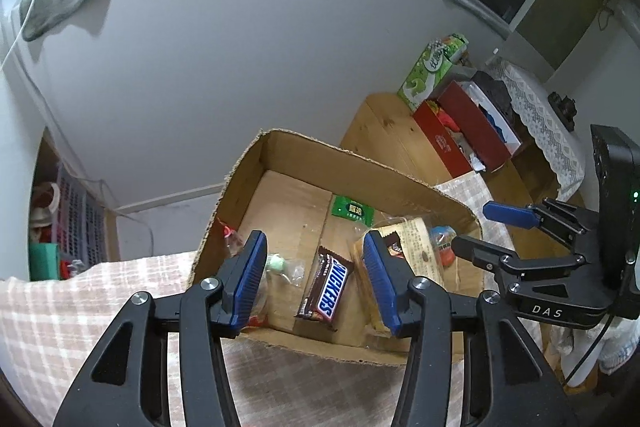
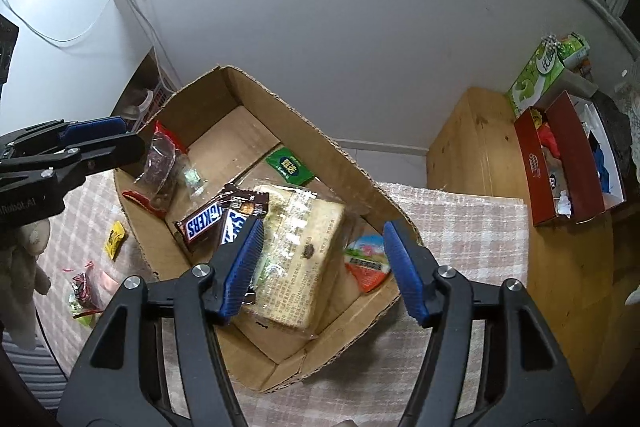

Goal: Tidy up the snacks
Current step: 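Carry both candies over the box and open both grippers, then withdraw both grippers from the box back to the table candies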

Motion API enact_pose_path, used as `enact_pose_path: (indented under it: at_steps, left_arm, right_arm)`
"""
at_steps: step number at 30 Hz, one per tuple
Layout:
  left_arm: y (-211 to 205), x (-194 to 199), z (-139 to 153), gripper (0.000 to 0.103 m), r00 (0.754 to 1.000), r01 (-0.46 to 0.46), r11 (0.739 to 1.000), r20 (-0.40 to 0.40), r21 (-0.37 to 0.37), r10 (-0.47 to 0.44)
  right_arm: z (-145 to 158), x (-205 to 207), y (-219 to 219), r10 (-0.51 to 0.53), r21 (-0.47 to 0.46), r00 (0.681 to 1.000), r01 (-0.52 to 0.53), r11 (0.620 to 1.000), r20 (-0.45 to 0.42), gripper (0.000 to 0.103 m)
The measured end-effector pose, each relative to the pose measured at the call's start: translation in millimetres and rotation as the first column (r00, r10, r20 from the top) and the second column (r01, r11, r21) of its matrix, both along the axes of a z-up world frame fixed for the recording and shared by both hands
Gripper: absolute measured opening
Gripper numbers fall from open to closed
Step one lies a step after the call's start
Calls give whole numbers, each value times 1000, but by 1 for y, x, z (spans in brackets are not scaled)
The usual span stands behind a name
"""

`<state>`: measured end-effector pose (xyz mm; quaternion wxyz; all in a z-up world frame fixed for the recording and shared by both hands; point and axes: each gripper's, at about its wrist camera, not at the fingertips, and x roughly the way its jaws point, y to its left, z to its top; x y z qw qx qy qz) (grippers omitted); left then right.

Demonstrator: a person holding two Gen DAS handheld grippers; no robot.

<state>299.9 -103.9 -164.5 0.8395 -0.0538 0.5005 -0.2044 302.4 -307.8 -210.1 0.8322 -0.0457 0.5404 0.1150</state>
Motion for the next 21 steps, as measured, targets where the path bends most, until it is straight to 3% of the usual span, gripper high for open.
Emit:
enact_pose_path:
  at_steps: [11, 21]
  left_arm:
    - [27, -21, 21, 49, 999, -32, 999, 39, -19, 32]
    - [71, -79, 28, 49, 996, -83, 996, 41, -31, 84]
  right_arm:
    - [19, -29, 10, 30, 26, 999, -31, 999, 26, 65]
    - [21, -92, 30, 102, 73, 995, -101, 992, -11, 65]
